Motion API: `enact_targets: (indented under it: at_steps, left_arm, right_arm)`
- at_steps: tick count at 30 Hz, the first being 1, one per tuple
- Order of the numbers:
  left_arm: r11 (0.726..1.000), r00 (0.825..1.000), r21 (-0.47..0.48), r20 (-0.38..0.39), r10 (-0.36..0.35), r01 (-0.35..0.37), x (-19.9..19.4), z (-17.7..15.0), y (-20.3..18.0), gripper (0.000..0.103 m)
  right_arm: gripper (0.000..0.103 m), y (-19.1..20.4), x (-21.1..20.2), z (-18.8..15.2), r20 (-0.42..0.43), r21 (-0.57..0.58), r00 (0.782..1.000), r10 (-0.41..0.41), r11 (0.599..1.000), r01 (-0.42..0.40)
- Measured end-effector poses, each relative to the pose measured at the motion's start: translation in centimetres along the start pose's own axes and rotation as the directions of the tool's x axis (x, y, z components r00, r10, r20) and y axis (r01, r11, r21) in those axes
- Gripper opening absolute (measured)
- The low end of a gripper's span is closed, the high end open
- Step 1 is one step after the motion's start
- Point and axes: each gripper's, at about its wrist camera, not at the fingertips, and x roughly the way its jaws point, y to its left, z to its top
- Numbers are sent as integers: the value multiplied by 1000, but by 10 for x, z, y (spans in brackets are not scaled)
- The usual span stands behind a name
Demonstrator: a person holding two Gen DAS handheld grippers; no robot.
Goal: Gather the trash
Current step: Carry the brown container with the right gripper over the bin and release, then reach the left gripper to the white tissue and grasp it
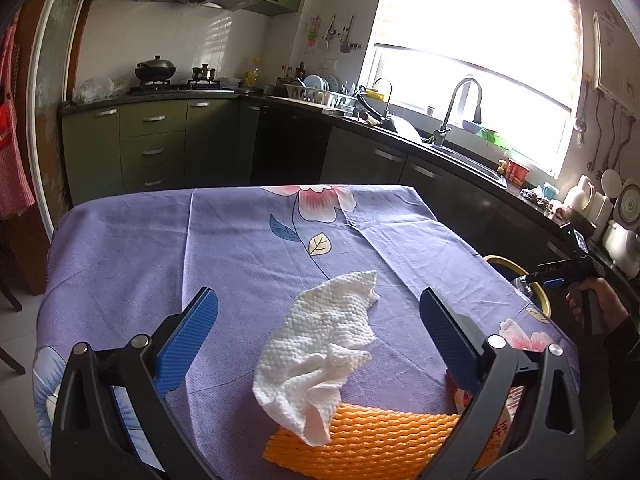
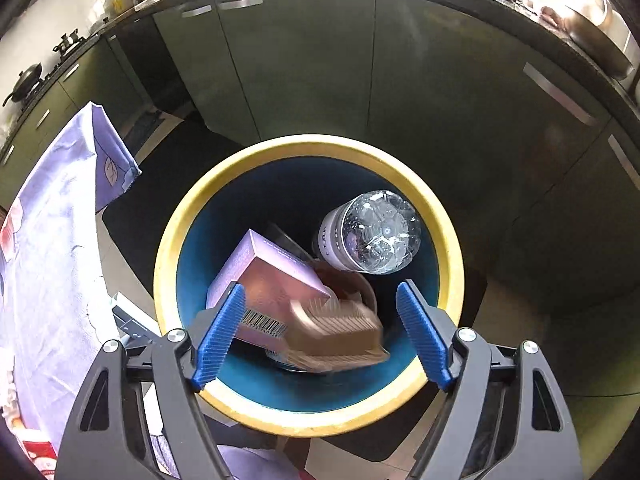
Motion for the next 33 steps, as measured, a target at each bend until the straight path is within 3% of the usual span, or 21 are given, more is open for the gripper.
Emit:
enact_targets:
  at_steps: [7, 14, 18, 23, 27, 31, 33]
  left_arm:
    - [1000, 999, -2, -27, -21, 21, -2, 6, -5, 96]
    - [995, 987, 85, -158, -42, 56, 28, 19, -24, 96]
    - [988, 969, 140, -246, -35, 71, 59, 19, -32, 96]
    - [992, 928, 117, -372, 2, 45, 96, 11, -22, 95]
    - [991, 902, 131, -431, 28, 31, 106, 3, -20, 62]
    - [987, 893, 161, -444, 70, 3, 107, 0, -20, 42]
    - [986, 890, 168, -450, 77, -1, 105, 1, -20, 28]
  right_arm:
    - [79, 25, -34, -13, 66, -61, 996, 64, 996, -60]
    - [81, 39, -70, -52, 98, -143, 984, 146, 981, -131]
    - [81, 45, -80, -72, 87, -175, 977, 193, 969, -176]
    - [81, 51, -85, -85, 80, -204, 969, 235, 955, -215]
    - [81, 53, -83, -87, 72, -216, 963, 258, 947, -237]
    - [81, 52, -79, -89, 63, -216, 960, 272, 943, -253]
    - [81, 50, -76, -86, 60, -217, 959, 277, 941, -258]
